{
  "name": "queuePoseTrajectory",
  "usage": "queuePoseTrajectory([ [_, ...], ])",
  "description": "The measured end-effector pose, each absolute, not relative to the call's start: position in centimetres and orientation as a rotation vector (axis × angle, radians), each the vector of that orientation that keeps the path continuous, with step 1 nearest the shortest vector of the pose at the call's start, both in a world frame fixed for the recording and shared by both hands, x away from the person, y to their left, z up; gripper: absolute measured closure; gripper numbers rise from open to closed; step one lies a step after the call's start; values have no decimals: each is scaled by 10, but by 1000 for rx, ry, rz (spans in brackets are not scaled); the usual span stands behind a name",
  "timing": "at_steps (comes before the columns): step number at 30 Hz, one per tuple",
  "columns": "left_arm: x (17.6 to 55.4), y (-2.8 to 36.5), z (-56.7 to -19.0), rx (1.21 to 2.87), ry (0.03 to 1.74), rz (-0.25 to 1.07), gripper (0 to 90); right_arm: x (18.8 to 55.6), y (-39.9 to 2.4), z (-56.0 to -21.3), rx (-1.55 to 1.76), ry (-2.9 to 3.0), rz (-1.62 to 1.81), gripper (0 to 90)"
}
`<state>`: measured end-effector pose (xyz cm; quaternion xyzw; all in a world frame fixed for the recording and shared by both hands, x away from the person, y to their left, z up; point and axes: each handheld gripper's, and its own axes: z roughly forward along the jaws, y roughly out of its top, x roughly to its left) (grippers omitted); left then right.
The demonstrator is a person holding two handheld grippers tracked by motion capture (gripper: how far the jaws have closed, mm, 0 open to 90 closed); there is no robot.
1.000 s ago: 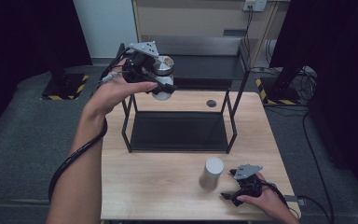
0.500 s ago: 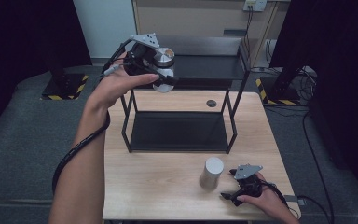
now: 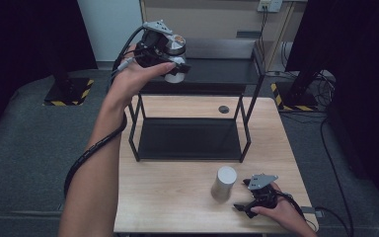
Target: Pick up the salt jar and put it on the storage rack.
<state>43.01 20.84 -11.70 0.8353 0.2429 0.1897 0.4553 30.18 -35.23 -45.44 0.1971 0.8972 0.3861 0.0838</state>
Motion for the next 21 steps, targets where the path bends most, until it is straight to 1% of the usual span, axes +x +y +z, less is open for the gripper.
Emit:
queuePoseTrajectory([
  [8, 435, 194, -122, 2033, 704, 529, 299, 302, -352, -454, 591, 2678, 1152, 17],
  [17, 448, 187, -134, 2016, 778, 556, 299, 302, -352, -454, 590, 2677, 1152, 17],
  [21, 454, 186, -138, 2008, 804, 547, 299, 302, -352, -454, 590, 2678, 1152, 17],
])
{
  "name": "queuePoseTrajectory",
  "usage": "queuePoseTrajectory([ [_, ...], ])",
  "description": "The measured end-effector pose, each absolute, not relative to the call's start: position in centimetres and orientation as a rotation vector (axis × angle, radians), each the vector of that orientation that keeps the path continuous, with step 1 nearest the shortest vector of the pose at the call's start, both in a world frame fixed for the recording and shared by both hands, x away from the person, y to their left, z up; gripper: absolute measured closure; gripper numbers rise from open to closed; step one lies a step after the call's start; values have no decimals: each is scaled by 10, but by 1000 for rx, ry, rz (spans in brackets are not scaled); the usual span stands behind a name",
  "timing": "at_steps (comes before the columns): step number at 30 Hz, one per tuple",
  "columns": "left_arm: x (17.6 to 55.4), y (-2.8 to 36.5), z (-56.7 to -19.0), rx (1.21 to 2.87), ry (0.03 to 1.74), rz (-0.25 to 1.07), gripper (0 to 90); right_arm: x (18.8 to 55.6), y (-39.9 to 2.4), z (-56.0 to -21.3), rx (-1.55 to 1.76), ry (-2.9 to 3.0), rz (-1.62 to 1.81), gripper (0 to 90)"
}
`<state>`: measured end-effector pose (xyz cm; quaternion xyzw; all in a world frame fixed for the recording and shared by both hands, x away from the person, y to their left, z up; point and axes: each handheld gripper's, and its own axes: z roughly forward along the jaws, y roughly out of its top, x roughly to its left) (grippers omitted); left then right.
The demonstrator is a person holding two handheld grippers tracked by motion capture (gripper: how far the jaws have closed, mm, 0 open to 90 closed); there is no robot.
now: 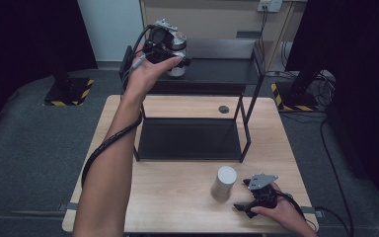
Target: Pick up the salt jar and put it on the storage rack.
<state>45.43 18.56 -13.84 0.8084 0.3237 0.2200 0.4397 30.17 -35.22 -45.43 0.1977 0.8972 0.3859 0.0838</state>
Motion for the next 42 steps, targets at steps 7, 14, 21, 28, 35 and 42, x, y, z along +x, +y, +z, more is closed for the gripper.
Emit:
queuePoseTrajectory([
  [7, 461, 184, -146, 2002, 849, 534, 299, 302, -352, -454, 589, 2678, 1152, 17],
  [14, 463, 189, -150, 1970, 860, 514, 299, 302, -352, -454, 589, 2678, 1152, 17],
  [21, 463, 189, -151, 1967, 863, 516, 297, 302, -352, -454, 589, 2678, 1152, 17],
  [28, 461, 190, -155, 1954, 858, 523, 297, 302, -352, -454, 589, 2678, 1152, 17],
  [35, 460, 188, -153, 1981, 838, 544, 204, 302, -352, -454, 589, 2678, 1152, 17],
  [42, 453, 192, -149, 1983, 829, 559, 83, 302, -352, -454, 587, 2677, 1152, 17],
])
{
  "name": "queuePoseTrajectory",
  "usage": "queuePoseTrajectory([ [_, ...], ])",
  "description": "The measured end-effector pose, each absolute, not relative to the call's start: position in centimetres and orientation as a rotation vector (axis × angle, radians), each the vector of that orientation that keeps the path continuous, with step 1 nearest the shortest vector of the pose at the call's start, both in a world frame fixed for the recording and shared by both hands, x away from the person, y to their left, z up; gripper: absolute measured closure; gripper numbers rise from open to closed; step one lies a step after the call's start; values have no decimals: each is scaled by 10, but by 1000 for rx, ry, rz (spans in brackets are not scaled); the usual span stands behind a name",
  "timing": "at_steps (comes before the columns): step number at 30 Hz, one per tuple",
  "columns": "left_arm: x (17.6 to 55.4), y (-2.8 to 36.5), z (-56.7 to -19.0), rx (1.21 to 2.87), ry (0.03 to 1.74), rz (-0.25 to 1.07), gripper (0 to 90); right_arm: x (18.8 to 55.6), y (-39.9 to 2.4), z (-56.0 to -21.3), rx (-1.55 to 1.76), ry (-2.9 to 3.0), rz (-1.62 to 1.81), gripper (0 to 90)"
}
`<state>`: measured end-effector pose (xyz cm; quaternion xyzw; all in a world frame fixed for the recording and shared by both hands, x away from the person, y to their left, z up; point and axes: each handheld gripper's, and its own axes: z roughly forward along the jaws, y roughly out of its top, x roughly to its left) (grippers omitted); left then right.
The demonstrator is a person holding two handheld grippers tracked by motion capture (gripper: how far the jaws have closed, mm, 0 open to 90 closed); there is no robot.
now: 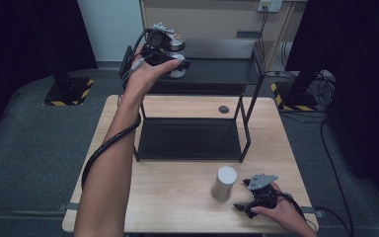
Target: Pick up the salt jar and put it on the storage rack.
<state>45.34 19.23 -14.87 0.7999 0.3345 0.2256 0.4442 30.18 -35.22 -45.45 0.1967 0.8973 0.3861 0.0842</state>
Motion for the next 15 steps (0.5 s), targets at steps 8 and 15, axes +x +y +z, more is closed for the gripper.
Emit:
queuePoseTrajectory([
  [8, 440, 196, -143, 1977, 800, 591, 56, 302, -352, -454, 588, 2678, 1152, 17],
  [15, 425, 200, -135, 1975, 779, 630, 58, 302, -352, -454, 588, 2678, 1152, 17],
])
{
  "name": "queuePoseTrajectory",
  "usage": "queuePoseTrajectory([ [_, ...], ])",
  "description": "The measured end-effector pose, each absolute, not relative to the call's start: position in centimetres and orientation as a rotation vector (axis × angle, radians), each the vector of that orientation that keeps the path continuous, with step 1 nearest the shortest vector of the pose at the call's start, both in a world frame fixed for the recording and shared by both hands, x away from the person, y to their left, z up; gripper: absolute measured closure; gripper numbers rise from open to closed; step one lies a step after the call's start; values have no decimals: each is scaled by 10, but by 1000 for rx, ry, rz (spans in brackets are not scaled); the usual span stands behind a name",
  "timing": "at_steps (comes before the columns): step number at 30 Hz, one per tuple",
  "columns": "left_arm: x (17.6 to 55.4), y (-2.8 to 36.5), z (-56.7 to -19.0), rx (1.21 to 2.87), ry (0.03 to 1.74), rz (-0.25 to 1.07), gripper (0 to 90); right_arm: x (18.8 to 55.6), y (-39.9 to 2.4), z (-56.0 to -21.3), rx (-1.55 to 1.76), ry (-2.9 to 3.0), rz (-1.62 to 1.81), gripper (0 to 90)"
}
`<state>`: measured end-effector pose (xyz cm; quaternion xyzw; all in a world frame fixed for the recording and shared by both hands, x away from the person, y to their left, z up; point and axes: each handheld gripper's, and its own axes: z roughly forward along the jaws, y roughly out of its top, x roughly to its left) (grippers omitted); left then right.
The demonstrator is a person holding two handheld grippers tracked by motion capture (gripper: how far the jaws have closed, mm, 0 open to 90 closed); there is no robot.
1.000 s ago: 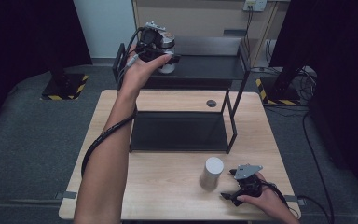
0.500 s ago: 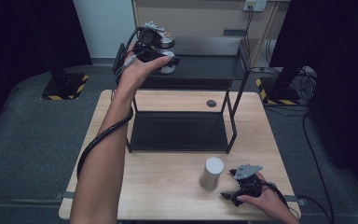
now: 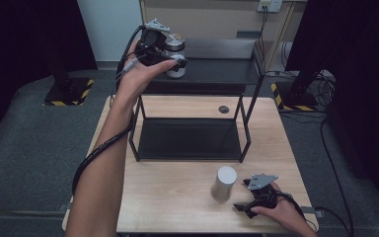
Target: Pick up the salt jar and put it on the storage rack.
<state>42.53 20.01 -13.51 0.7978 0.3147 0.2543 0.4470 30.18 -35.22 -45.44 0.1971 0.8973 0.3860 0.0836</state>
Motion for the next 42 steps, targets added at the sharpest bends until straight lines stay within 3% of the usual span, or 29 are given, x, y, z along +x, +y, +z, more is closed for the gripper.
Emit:
queuePoseTrajectory([
  [12, 406, 222, -127, 1999, 724, 629, 75, 302, -352, -454, 587, 2679, 1151, 17],
  [27, 397, 246, -128, 2083, 455, 509, 93, 302, -352, -454, 588, 2679, 1151, 17],
  [42, 392, 238, -169, 2108, 298, 395, 83, 302, -352, -454, 589, 2682, 1150, 17],
])
